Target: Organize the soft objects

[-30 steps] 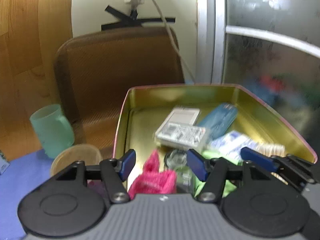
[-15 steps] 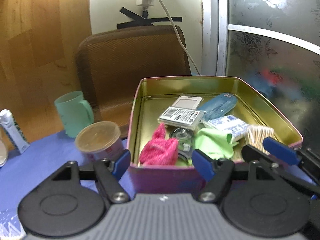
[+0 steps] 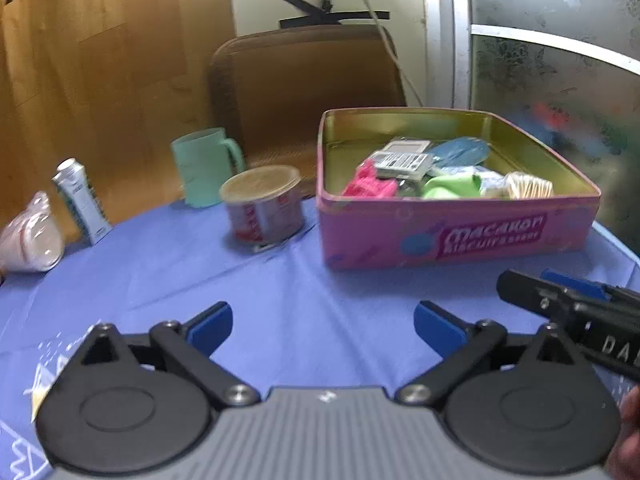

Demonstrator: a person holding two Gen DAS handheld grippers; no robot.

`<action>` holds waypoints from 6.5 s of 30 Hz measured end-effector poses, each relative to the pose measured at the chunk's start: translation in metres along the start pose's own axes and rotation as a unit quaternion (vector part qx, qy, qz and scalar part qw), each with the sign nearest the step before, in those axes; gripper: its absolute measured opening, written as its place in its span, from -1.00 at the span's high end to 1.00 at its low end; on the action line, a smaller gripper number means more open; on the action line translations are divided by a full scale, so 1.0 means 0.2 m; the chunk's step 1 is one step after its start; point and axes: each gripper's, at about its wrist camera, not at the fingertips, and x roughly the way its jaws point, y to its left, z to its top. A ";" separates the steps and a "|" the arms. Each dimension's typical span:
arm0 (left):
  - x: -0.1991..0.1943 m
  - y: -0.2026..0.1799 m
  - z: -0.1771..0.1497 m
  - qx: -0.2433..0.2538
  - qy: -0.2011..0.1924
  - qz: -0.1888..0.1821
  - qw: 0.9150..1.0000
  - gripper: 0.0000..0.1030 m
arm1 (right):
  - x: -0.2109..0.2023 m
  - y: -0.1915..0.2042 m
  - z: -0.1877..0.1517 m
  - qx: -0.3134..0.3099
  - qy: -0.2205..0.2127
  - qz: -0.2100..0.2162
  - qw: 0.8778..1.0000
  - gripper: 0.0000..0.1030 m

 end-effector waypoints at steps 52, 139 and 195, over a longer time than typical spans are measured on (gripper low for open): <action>-0.05 0.16 -0.29 0.025 0.029 0.071 0.997 -0.99 | -0.05 0.25 -0.14 0.034 0.023 0.000 0.999 -0.25; -0.21 0.09 -0.27 0.038 -0.009 0.075 0.996 -0.99 | -0.18 0.33 -0.15 0.031 -0.053 -0.030 0.998 -0.28; -0.11 0.05 -0.32 0.021 0.063 0.065 0.996 -0.99 | -0.11 0.26 -0.20 0.069 -0.033 -0.053 0.996 -0.74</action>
